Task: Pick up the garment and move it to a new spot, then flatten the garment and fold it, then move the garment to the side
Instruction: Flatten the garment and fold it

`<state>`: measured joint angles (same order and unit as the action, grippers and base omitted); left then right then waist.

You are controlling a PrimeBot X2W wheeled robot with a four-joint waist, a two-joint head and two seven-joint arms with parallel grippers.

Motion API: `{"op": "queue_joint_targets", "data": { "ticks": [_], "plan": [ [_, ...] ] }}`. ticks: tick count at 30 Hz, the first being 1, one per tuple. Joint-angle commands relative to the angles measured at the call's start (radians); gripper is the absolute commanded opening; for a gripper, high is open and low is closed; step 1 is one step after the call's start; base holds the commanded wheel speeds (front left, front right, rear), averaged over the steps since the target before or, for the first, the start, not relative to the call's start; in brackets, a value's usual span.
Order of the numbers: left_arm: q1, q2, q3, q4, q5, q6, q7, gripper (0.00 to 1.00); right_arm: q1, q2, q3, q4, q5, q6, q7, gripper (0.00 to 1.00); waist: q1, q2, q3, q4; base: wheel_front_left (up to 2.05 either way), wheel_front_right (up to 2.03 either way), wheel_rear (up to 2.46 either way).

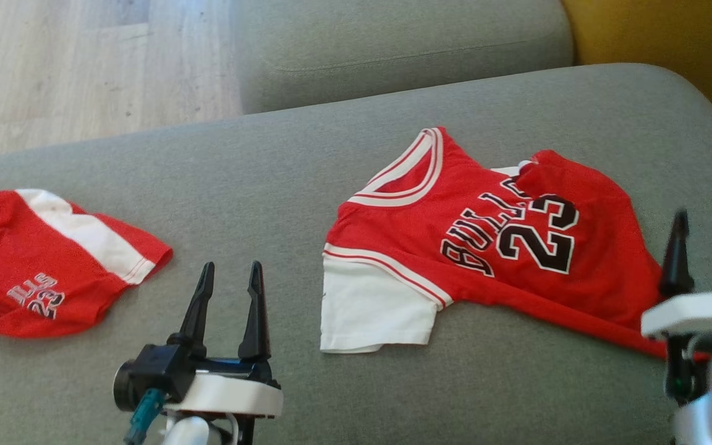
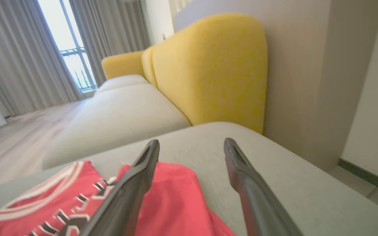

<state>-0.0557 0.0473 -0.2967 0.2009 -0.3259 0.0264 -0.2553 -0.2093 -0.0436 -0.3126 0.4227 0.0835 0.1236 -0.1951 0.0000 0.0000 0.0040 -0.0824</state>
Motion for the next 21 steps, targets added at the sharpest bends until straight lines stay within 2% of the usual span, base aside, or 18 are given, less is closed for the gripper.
{"op": "queue_joint_targets", "data": {
  "ticks": [1,5,8,15,21],
  "plan": [
    [-0.038,0.003,0.026,-0.035,0.004,0.0,-0.006,1.0,-0.012,-0.007,0.05,-0.068,0.012,0.007,-0.012,1.0,0.0,0.0,0.002,0.01,0.0,0.0,0.0],
    [-0.04,0.003,0.024,-0.04,0.01,-0.003,-0.006,1.0,0.022,-0.007,0.152,-0.205,0.043,0.007,-0.003,1.0,0.0,0.0,0.009,0.038,0.0,0.0,0.0],
    [-0.042,0.003,0.022,-0.045,0.014,-0.005,-0.006,1.0,0.056,-0.007,0.202,-0.241,0.039,0.007,0.024,1.0,0.0,0.0,0.018,0.062,0.0,0.0,0.0],
    [-0.051,0.003,0.012,-0.049,0.019,-0.008,-0.006,1.0,0.059,-0.007,0.232,-0.254,0.036,0.007,0.046,1.0,0.0,0.0,0.063,0.122,0.0,0.0,0.0],
    [-0.089,0.003,-0.012,-0.049,0.018,-0.015,-0.006,1.0,-0.089,-0.007,0.199,-0.198,-0.01,0.007,0.141,1.0,0.0,0.0,0.144,0.182,0.0,0.0,0.0]
  ]
}}
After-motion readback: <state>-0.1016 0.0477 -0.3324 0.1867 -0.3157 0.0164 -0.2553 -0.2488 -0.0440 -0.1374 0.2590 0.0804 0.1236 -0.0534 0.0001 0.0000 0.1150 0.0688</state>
